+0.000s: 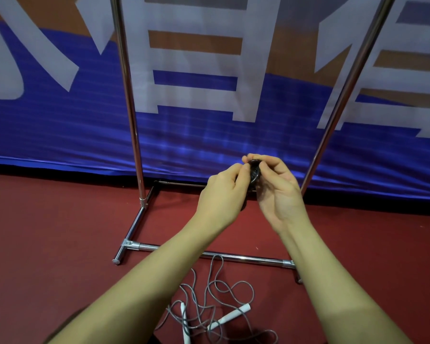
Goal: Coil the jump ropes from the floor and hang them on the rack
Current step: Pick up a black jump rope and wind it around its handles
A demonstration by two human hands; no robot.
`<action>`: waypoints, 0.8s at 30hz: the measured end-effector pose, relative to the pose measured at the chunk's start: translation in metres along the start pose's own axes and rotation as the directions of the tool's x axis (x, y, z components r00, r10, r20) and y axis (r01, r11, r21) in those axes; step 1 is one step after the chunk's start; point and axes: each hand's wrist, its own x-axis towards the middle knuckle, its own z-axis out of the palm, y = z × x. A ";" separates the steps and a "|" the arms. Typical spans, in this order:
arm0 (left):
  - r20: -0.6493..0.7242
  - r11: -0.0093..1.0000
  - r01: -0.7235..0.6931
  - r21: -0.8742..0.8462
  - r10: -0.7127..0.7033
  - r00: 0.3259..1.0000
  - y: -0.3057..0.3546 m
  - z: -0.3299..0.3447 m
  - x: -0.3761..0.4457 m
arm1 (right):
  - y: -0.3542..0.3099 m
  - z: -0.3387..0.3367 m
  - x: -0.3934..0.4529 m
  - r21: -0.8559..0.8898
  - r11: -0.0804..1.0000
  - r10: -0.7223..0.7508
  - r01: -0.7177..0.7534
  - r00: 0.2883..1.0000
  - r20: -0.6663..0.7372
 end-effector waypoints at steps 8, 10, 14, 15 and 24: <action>0.080 0.999 -0.029 -0.021 0.030 0.996 0.003 0.000 0.000 | 0.001 -0.004 0.004 -0.149 0.983 -0.126 0.105 0.983 -0.135; 0.079 0.996 -0.003 -0.085 0.010 0.997 0.001 0.001 0.002 | 0.001 -0.002 0.004 -0.157 0.982 -0.129 0.107 0.982 -0.140; 0.042 0.992 -0.007 -0.123 0.012 0.999 -0.004 0.002 0.005 | -0.001 0.000 0.004 -0.144 0.983 -0.125 0.113 0.989 -0.077; 0.034 0.988 -0.010 -0.152 0.015 0.999 -0.005 0.001 0.006 | -0.001 -0.001 0.004 -0.143 0.983 -0.123 0.115 0.991 -0.044; 0.069 0.951 0.054 -0.304 -0.035 0.997 -0.007 -0.004 0.006 | -0.006 -0.010 0.007 -0.356 0.934 0.002 -0.018 0.999 -0.046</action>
